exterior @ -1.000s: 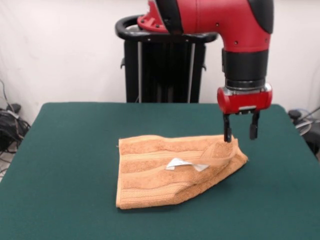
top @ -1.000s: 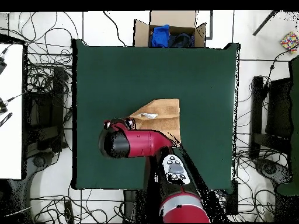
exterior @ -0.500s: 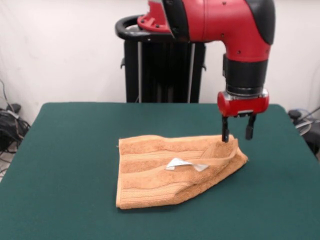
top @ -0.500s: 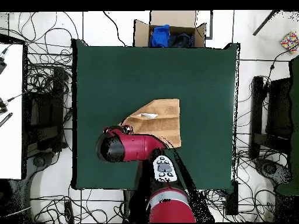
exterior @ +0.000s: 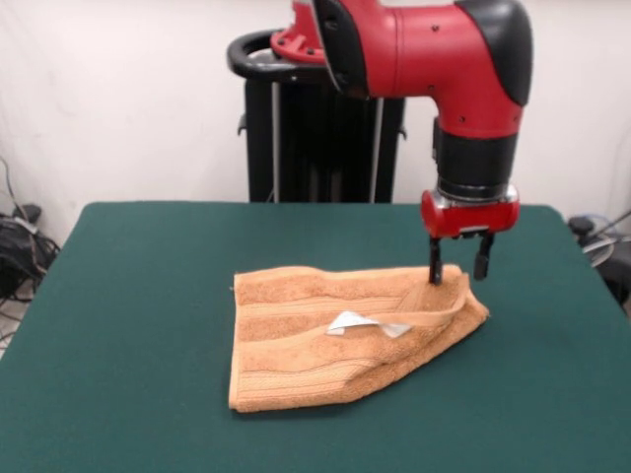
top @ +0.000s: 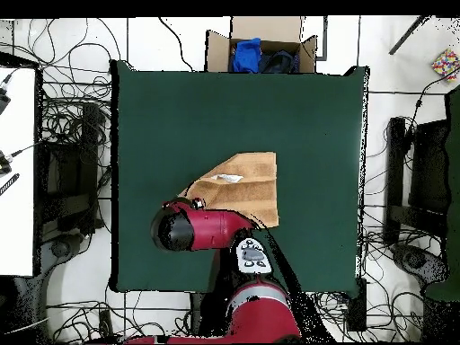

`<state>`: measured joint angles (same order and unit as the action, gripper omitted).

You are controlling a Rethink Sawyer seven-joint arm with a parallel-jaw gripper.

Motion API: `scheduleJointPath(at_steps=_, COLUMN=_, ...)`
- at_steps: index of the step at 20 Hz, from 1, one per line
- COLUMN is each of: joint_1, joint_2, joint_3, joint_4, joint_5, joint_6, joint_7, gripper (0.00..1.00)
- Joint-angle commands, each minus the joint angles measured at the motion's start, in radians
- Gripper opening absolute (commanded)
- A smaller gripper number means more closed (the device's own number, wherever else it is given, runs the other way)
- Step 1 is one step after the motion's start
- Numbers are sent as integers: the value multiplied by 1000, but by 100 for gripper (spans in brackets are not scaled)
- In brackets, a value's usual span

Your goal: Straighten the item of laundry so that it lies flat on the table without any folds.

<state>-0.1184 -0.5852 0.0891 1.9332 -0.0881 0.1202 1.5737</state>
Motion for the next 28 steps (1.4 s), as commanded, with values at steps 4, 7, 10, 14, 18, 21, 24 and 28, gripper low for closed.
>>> scheduleJointPath(at_steps=4, joint_1=-23, joint_2=51, joint_3=-18, joint_4=-24, joint_5=-27, joint_6=-78, joint_7=158, gripper=100)
scheduleJointPath(at_steps=7, joint_1=-23, joint_2=61, joint_3=-22, joint_4=-34, joint_5=-25, joint_6=-83, joint_7=155, gripper=100)
scheduleJointPath(at_steps=10, joint_1=-22, joint_2=51, joint_3=-22, joint_4=-34, joint_5=-22, joint_6=-73, joint_7=150, gripper=100)
scheduleJointPath(at_steps=14, joint_1=-21, joint_2=40, joint_3=-20, joint_4=-17, joint_5=-19, joint_6=-75, joint_7=157, gripper=100)
scheduleJointPath(at_steps=18, joint_1=-14, joint_2=31, joint_3=-23, joint_4=-1, joint_5=-13, joint_6=-84, joint_7=172, gripper=100)
scheduleJointPath(at_steps=21, joint_1=-8, joint_2=18, joint_3=-23, joint_4=14, joint_5=-11, joint_6=-89, joint_7=181, gripper=100)
scheduleJointPath(at_steps=24, joint_1=-15, joint_2=5, joint_3=-14, joint_4=33, joint_5=-13, joint_6=-95, joint_7=186, gripper=100)
scheduleJointPath(at_steps=28, joint_1=-34, joint_2=-17, joint_3=-3, joint_4=60, joint_5=-22, joint_6=-98, joint_7=183, gripper=100)
